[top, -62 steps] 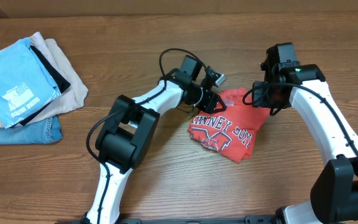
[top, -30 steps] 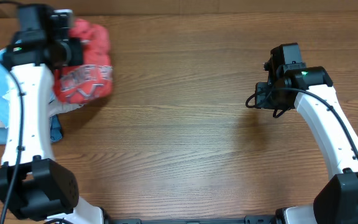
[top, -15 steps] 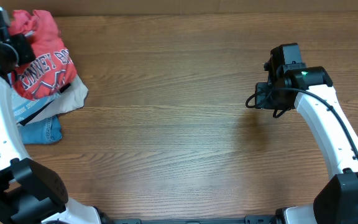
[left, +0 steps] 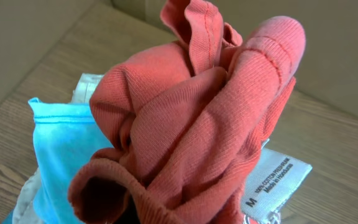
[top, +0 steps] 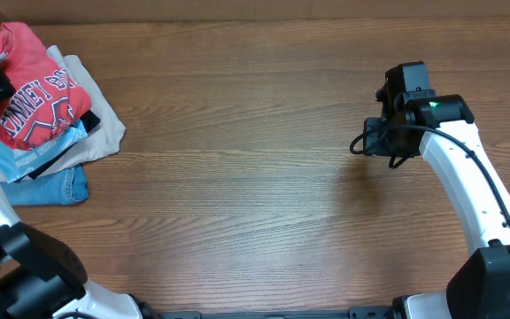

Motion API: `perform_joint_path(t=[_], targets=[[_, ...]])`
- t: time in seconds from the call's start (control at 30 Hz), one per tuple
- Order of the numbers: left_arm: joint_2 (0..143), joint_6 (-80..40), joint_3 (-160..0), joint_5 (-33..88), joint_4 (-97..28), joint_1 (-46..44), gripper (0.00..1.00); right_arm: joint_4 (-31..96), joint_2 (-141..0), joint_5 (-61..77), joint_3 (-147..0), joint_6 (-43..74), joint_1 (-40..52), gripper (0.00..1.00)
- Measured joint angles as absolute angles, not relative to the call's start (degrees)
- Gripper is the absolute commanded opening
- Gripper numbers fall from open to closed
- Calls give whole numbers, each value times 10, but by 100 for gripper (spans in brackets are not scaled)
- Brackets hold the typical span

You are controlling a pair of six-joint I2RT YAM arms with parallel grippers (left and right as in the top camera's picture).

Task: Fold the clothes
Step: 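Lower the red shirt onto the clothes stack with the left gripper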

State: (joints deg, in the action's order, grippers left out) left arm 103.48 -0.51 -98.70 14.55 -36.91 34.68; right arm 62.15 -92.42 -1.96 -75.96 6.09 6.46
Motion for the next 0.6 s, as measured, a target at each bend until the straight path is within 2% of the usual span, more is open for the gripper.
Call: perform_joint_path(t=[0.33,0.37,0.4,0.47,0.6], targets=[[1089,-5,-987,141,-310,372,11,628,-924,-19,-760,62,65,49],[1093,-5,-987,132,-305,374,15,628,-924,-19,-760,61,65,49],[1095,-5,-987,126,-302,375,38,628,-924,-19,-760,62,65,49],[1100,-5,-987,104,-295,377,100,628,-924,-19,-760,62,65,49],[1101,-19,-988,52,-288,391,100,629,-924,-19,-760,62,65,49]])
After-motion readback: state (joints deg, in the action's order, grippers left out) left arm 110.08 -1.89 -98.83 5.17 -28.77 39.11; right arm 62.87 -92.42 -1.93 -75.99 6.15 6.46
